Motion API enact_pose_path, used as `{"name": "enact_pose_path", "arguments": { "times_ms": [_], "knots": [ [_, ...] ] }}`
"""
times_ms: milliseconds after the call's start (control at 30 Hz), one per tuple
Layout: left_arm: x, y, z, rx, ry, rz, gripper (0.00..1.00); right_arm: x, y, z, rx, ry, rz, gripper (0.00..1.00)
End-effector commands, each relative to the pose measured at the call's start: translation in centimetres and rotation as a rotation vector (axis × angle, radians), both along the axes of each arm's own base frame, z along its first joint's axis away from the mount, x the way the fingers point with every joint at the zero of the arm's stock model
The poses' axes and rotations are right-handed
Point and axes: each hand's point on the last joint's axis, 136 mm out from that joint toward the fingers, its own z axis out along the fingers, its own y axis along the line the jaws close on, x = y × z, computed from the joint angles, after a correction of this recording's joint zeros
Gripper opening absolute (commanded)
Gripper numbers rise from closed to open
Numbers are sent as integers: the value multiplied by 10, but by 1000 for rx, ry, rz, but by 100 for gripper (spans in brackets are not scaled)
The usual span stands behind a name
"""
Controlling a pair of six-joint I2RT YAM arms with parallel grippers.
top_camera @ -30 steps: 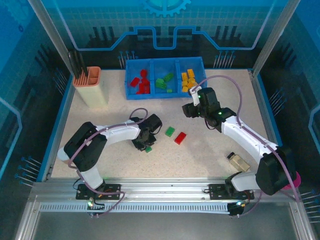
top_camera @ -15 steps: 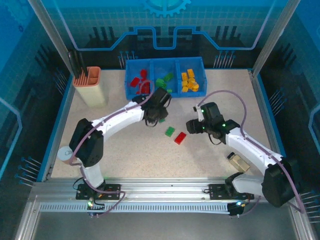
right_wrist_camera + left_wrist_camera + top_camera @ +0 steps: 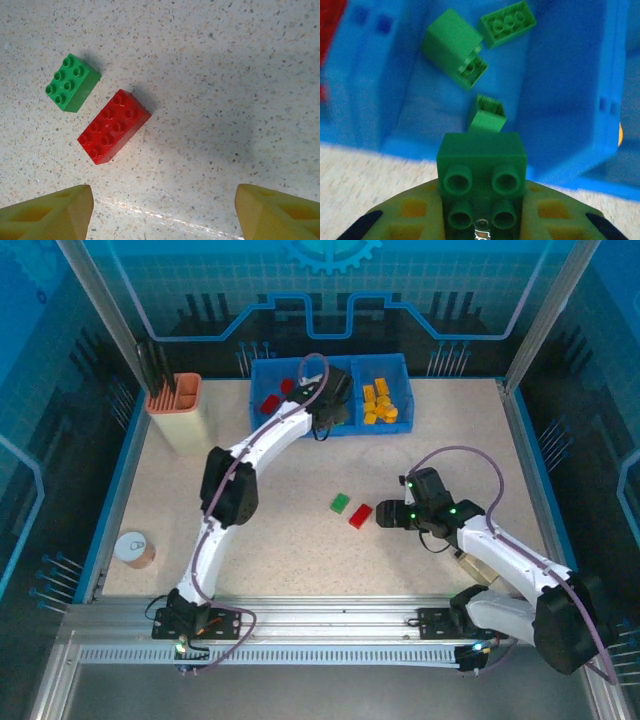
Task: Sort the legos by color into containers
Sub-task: Pick up the lego from the center of the table, then place the lego in the container.
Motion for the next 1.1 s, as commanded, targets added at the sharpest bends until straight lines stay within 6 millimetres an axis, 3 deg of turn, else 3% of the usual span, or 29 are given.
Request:
{"name": "enact_pose_path", "arguments": {
  "times_ms": [0, 267, 633, 733, 800, 900, 1000, 1067],
  "knots": [
    [22, -3, 9, 61, -60, -28, 17, -7, 8, -2, 39, 28, -7, 76],
    [55, -8, 0, 78, -143, -43, 32, -18, 13, -3, 31, 37, 6, 76],
    [59, -1, -1, 75, -140, -52, 50, -14, 17, -3, 14, 27, 19, 77],
    [58, -1, 3, 66, -143, -57, 51, -11, 19, 2, 16, 12, 27, 77],
    [55, -2, 13, 64, -148, -66, 50, -7, 22, 6, 13, -2, 39, 77],
    [45, -1, 48, 68, -189, -88, 49, 2, 28, 7, -4, -9, 70, 77],
    [24, 2, 94, 90, -257, -112, 50, 12, 37, 6, -8, 0, 89, 76],
    [7, 5, 111, 108, -285, -135, 51, 20, 47, 5, 2, -2, 100, 76]
  ]
}}
